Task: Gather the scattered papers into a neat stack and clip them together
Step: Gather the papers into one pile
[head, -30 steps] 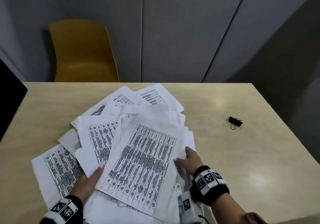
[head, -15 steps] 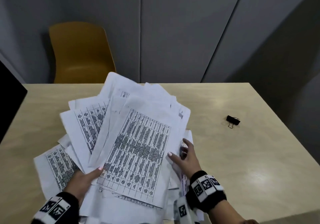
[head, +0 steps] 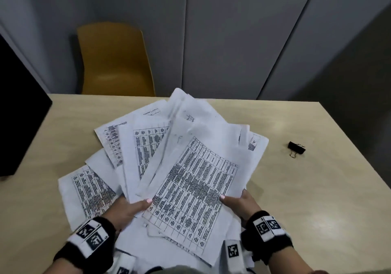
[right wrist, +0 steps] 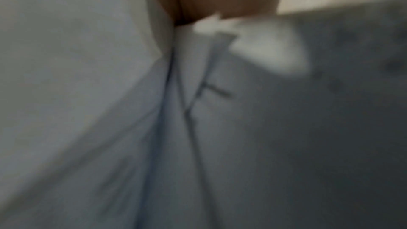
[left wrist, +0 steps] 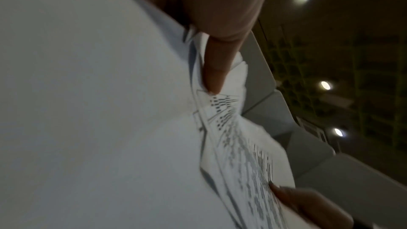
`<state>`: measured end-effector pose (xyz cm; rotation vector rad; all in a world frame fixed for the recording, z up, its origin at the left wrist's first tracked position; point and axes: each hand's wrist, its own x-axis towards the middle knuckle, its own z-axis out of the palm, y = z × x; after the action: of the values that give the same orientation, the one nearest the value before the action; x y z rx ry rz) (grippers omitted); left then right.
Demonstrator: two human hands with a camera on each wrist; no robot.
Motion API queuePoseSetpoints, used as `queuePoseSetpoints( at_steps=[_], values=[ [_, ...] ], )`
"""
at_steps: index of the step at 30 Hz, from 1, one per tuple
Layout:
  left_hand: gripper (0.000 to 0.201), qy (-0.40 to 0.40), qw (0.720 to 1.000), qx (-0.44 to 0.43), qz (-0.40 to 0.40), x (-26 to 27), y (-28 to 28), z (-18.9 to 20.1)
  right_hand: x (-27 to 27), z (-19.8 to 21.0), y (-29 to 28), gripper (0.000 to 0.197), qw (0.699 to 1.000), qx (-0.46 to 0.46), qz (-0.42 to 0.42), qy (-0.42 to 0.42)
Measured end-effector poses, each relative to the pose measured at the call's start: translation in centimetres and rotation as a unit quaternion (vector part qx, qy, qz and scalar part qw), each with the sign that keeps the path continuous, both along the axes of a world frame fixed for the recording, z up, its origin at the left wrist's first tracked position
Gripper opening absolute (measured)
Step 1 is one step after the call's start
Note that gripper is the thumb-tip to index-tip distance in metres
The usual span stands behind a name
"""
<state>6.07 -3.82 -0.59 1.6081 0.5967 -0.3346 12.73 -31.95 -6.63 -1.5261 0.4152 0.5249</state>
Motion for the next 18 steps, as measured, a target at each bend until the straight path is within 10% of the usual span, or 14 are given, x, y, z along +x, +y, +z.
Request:
queuePoseSetpoints(
  at_steps=[5,9,13,18],
  values=[
    [0.025,-0.039,0.999,0.031,0.005,1.3,2.2,-1.7,0.0,-1.5,-1.5,0.042,0.994,-0.095,-0.054,-0.017],
    [0.058,0.024,0.936,0.320,0.143,0.9,8.1,-3.4,0.4,-2.4,-3.4,0.051,0.993,-0.090,-0.076,-0.019],
    [0.086,0.196,0.909,0.359,0.083,0.0,10.0,-4.6,0.5,-2.7,-3.7,0.055,0.994,-0.059,-0.094,-0.019],
    [0.082,0.179,0.888,0.413,-0.091,-0.3,4.7,-5.0,0.0,-0.7,-3.4,0.010,0.994,-0.020,-0.106,-0.007]
  ],
)
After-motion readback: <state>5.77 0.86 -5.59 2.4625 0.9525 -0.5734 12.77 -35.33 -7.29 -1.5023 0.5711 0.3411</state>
